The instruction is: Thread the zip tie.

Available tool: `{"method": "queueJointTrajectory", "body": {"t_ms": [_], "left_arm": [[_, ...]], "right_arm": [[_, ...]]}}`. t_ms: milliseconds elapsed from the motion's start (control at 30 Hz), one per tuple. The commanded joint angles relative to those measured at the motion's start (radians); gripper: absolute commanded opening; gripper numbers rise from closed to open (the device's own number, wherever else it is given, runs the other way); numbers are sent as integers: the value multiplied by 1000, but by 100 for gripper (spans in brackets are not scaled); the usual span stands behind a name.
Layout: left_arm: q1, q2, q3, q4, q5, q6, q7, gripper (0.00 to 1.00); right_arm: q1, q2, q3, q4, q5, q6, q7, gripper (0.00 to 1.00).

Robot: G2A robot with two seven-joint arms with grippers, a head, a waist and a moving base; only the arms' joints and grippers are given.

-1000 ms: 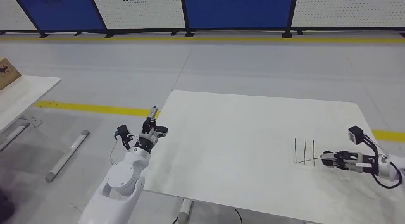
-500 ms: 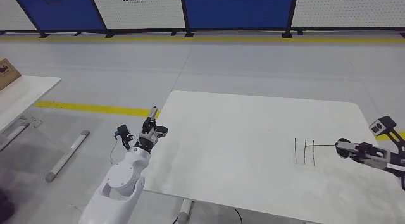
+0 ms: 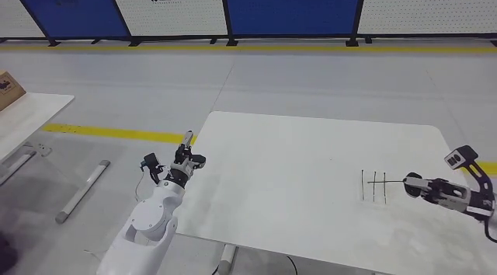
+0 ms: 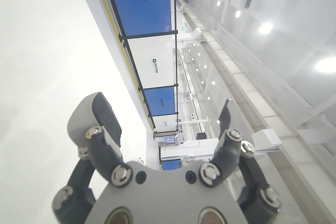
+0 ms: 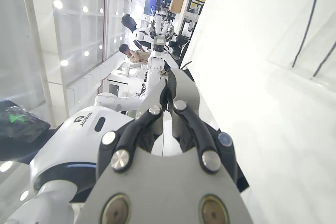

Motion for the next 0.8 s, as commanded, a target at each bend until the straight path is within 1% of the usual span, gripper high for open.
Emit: {"method": "queueJointTrajectory", "body": {"t_ms": [0,67,133,200,267,300,333,700,733,767], "left_arm": [[0,0,0,0,0,0,0,100],[0,0,0,0,0,0,0,100],[0,0,0,0,0,0,0,100],[0,0,0,0,0,0,0,100],[0,0,0,0,0,0,0,100],[0,0,0,0,0,0,0,100],[0,0,0,0,0,0,0,100],[0,0,0,0,0,0,0,100],[-2,0,1,-1,-3,-1,0,100],[-7,-1,5,-4,-8,-3,-5,100]], "right_arm": [[2,-7,5,-41,-8,0,-27,0],[13,-18,-2,-89,-16,0,-55,0],[26,-30,-21,-119,-35,0,-84,0],[46,-49,-57,-149,-46,0,-131,0],[69,-67,-96,-148,-62,0,-168,0],[85,-83,-135,-140,-88,2,-211,0],[96,-91,-156,-132,-99,9,-229,0],[96,-91,-156,-132,-99,9,-229,0],[87,-93,-153,-133,-100,10,-254,0],[78,-95,-150,-132,-74,6,-264,0]]}}
